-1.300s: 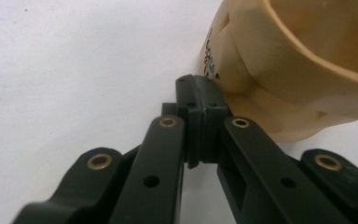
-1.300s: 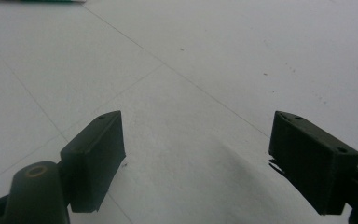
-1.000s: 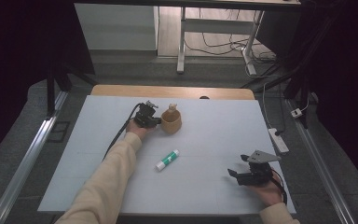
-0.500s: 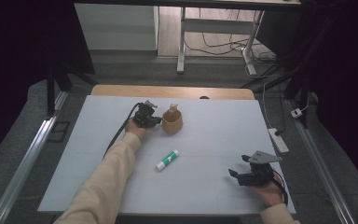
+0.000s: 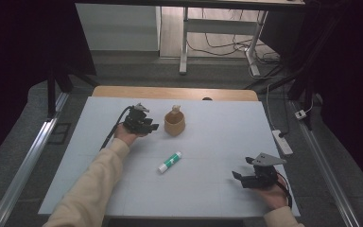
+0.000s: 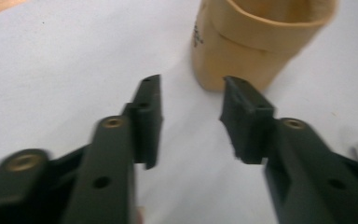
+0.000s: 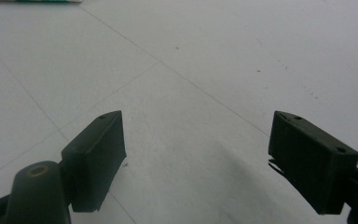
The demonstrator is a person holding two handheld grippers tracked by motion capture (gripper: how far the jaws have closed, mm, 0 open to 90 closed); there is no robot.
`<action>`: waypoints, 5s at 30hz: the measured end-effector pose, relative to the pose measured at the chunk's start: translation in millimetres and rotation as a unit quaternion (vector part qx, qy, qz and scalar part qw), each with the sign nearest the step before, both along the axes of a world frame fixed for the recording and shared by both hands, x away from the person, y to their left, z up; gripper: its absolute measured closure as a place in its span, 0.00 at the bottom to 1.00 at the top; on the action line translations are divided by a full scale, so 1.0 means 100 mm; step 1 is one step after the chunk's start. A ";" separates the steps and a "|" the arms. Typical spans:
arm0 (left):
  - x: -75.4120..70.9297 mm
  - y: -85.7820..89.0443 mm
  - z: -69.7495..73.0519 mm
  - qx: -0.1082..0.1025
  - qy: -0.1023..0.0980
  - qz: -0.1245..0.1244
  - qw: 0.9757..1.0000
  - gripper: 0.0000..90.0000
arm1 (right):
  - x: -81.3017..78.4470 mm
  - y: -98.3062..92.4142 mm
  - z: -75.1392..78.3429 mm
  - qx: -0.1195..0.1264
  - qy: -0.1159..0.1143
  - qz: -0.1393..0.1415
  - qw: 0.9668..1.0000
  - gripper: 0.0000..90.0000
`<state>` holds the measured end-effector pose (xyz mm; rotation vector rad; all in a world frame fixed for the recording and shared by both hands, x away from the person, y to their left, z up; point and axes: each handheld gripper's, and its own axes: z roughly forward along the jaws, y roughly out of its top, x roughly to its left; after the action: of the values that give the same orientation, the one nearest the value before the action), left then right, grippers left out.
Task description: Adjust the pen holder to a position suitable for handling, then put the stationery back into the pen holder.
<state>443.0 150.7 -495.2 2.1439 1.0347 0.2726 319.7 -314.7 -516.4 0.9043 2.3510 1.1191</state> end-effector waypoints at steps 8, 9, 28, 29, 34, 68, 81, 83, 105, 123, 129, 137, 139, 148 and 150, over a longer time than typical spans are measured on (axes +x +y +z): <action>-0.23 0.07 0.07 -0.001 0.005 -0.011 1.000 0.41 | 0.00 0.00 0.00 0.000 -0.001 0.001 1.000 0.21; -0.26 0.08 0.08 -0.002 0.005 -0.011 1.000 0.41 | 0.00 0.00 0.00 0.002 -0.001 0.002 1.000 0.21; -0.57 0.04 0.17 -0.010 0.005 -0.048 0.999 0.41 | 0.00 0.01 0.01 -0.004 -0.005 0.000 1.000 0.21; -0.58 0.03 0.17 -0.010 0.005 -0.050 0.999 0.41 | 0.00 0.01 0.01 -0.004 -0.005 -0.001 1.000 0.21; -0.63 0.02 0.18 -0.011 0.006 -0.059 0.998 0.40 | 0.01 0.02 0.00 -0.002 -0.004 0.003 1.000 0.21; -0.80 -0.36 0.17 0.033 0.028 -0.127 0.991 0.39 | 0.00 0.02 -0.01 -0.007 0.001 0.003 1.000 0.21; -0.89 -0.53 0.01 0.070 0.055 -0.135 0.987 0.34 | 0.01 0.02 -0.01 -0.008 0.004 0.006 1.000 0.21; -0.89 -0.56 0.00 0.077 0.060 -0.141 0.985 0.33 | 0.01 0.02 -0.01 -0.007 0.004 0.005 1.000 0.21; -0.97 -0.72 -0.19 0.127 0.086 -0.157 0.976 0.40 | 0.00 0.02 -0.01 -0.008 0.004 0.007 1.000 0.21; -1.00 -0.69 -0.18 0.146 0.057 -0.150 0.976 0.71 | 0.00 0.02 -0.01 -0.009 0.002 0.005 1.000 0.21; -0.99 -0.65 -0.15 0.129 0.053 -0.153 0.978 0.71 | 0.00 0.02 0.00 -0.008 -0.001 0.006 1.000 0.21; -0.99 -0.59 -0.11 0.103 0.047 -0.155 0.981 0.71 | -0.01 0.02 0.01 -0.009 -0.006 0.003 1.000 0.21; -0.99 -0.58 -0.09 0.100 0.041 -0.152 0.982 0.71 | -0.01 0.02 0.01 -0.008 -0.007 0.004 1.000 0.21; -1.00 -0.53 -0.02 0.070 0.034 -0.151 0.986 0.71 | -0.02 0.03 0.02 -0.005 -0.011 0.007 1.000 0.21; -1.00 -0.51 -0.01 0.063 0.031 -0.148 0.986 0.71 | -0.02 0.03 0.02 -0.005 -0.011 0.007 1.000 0.21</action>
<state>343.2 99.5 -495.8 2.3993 0.7338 0.1316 318.1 -311.9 -514.7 0.8682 2.3478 1.1155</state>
